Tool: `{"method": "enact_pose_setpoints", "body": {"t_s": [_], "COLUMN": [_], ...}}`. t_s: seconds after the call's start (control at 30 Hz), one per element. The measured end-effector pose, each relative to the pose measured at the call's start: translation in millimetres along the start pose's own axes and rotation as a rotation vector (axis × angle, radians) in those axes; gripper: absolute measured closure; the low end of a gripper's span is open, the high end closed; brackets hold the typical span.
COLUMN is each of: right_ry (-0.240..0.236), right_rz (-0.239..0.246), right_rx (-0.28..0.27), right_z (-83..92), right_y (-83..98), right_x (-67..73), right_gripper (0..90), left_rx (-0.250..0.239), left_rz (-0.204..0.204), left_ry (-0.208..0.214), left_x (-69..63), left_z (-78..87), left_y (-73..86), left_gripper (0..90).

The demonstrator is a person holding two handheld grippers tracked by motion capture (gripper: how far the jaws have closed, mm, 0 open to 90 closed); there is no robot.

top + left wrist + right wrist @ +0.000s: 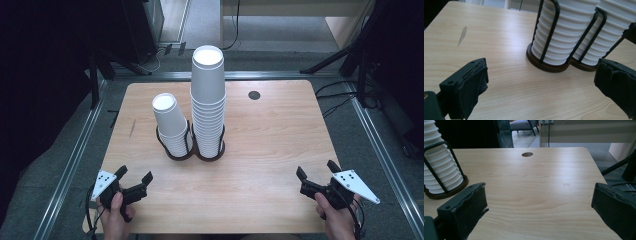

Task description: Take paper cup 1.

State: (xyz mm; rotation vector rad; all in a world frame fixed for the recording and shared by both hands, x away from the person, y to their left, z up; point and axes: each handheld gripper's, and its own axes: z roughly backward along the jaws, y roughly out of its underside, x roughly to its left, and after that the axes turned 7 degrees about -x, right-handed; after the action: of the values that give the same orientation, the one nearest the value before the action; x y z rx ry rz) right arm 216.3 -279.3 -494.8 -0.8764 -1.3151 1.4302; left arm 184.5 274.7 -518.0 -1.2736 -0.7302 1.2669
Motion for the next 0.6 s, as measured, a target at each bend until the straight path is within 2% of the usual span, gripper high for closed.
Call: {"method": "enact_pose_setpoints", "body": {"t_s": [0.07, 0.17, 0.3, 0.6], "right_ry": [0.002, -0.026, -0.063, -0.087], "right_rz": [0.017, 0.029, 0.006, 0.014], "right_rx": [0.001, -0.011, -0.017, -0.018], "right_z": [-1.5, -2.1, -3.8, -13.3], "right_y": [-4.4, -11.4, -20.6, -39.5], "right_x": [5.0, 13.1, 20.0, 35.1], "right_gripper": [0.0, 0.0, 0.0, 0.0], "left_rx": [0.004, 0.006, 0.002, -0.013], "left_rz": [-0.015, -0.002, 0.012, -0.037], "left_ry": [0.001, 0.016, 0.043, 0.091], "left_x": [-5.0, -12.2, -23.9, -52.2], "left_z": [-1.8, -6.1, -15.2, -31.2], "left_y": [-4.8, -9.1, -12.1, -24.3], "left_gripper": [0.0, 0.0, 0.0, 0.0]}}
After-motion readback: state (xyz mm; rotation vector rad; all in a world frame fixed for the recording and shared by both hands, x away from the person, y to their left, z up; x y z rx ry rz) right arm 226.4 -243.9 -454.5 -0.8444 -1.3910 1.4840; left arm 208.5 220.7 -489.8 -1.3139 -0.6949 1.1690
